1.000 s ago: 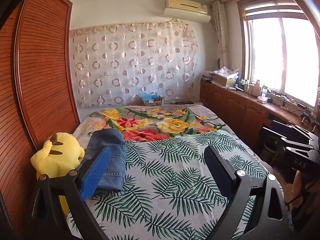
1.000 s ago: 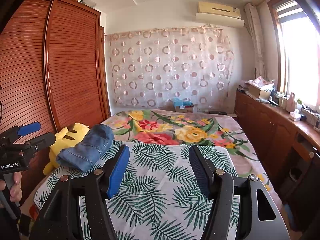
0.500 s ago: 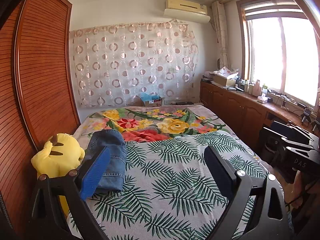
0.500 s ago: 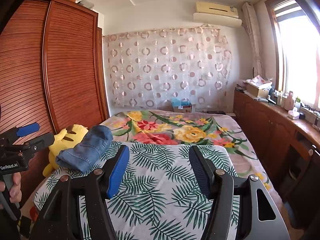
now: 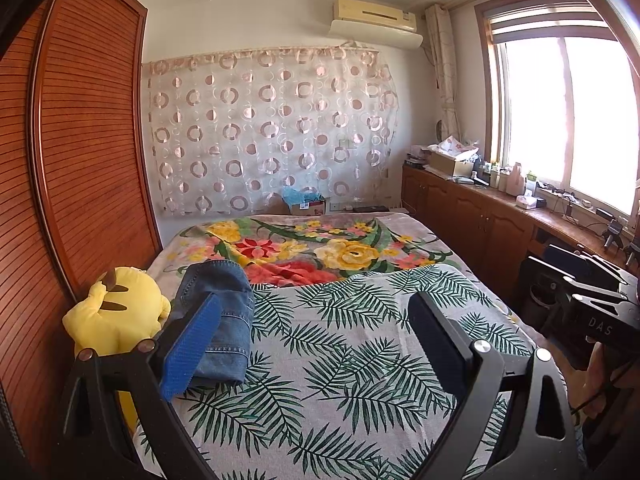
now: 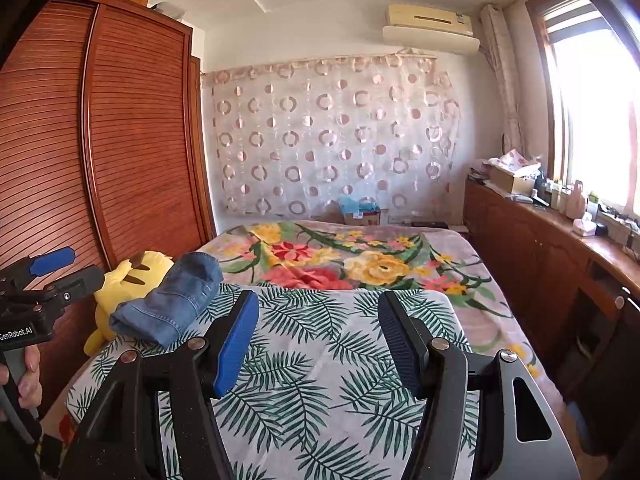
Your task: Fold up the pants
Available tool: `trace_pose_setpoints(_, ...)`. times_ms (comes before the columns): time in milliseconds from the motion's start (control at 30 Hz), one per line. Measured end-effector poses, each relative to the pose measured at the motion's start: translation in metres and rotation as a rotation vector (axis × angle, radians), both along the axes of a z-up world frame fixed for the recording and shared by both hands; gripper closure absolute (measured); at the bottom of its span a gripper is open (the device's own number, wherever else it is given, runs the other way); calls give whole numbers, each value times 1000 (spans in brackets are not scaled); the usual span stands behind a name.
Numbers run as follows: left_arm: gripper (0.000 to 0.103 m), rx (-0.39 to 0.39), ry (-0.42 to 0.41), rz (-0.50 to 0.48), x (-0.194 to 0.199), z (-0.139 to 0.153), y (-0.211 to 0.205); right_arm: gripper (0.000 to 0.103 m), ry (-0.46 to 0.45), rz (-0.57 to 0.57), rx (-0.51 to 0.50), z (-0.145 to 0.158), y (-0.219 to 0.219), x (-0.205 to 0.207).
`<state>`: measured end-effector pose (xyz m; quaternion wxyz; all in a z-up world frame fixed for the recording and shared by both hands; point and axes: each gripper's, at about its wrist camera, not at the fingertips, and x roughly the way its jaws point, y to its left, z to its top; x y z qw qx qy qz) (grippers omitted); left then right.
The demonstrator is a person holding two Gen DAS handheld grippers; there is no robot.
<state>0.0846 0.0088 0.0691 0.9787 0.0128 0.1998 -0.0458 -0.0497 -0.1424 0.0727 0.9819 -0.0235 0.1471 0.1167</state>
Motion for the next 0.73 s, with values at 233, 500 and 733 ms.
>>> trace_pose_setpoints(233, 8, 0, 0, 0, 0, -1, 1, 39, 2, -4, 2, 0, 2, 0)
trace_pose_setpoints(500, 8, 1, -1, -1, 0, -1, 2, 39, 1, -9, 5, -1, 2, 0)
trace_pose_setpoints(733, 8, 0, -1, -1, 0, -1, 2, 39, 0, -10, 6, -1, 2, 1)
